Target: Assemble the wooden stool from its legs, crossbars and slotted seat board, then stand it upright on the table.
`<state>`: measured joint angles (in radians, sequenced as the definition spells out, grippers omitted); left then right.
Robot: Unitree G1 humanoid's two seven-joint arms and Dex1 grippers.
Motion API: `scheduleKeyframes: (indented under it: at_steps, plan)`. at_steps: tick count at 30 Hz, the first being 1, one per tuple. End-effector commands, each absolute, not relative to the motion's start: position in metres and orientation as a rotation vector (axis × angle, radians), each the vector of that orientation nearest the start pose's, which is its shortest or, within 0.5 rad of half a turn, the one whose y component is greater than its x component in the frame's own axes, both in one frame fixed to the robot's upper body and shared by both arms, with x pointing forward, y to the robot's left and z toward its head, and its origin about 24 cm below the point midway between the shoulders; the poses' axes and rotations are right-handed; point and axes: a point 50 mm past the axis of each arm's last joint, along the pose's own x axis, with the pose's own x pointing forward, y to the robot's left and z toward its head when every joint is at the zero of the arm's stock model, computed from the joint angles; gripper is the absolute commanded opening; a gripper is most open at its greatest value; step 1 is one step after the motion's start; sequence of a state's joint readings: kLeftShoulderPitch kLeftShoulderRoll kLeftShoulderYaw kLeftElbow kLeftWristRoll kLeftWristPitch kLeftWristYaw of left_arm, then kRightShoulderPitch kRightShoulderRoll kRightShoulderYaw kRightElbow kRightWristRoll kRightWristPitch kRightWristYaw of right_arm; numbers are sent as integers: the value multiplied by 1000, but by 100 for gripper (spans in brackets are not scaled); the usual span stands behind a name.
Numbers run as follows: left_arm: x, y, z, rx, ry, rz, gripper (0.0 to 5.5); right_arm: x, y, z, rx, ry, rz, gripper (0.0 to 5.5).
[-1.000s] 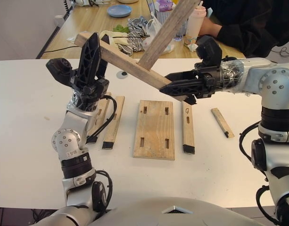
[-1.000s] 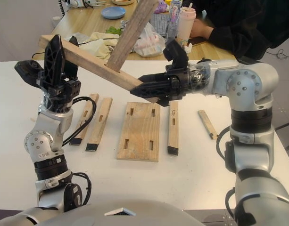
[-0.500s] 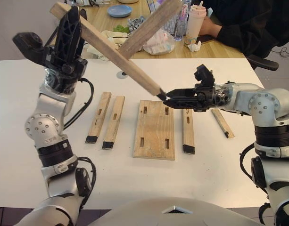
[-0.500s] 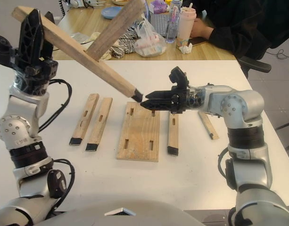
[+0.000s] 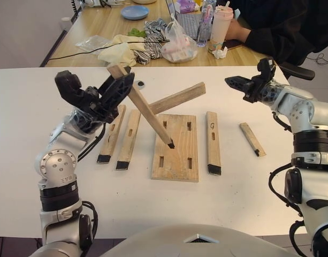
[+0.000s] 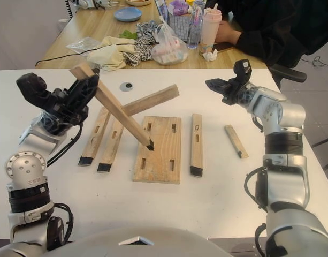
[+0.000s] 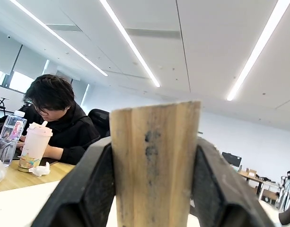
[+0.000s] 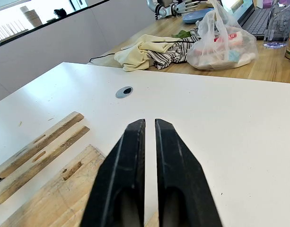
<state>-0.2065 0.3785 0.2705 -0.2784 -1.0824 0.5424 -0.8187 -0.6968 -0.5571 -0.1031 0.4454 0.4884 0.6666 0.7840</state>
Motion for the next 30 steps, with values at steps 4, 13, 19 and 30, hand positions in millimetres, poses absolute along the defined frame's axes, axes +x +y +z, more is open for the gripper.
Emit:
scheduleKeyframes:
  at_steps: [4, 13, 19, 30]
  plan:
    - [250, 184, 164, -469, -234, -1140, 203, 353, -232, 149, 166, 268, 659, 0]
    - [252, 189, 156, -521, -138, -1192, 203, 352, -228, 137, 116, 345, 705, 0]
    - [253, 188, 152, -495, -114, -1197, 203, 353, -225, 135, 106, 360, 717, 0]
    - [256, 185, 144, -398, -9, -1242, 203, 353, -220, 128, 103, 376, 724, 0]
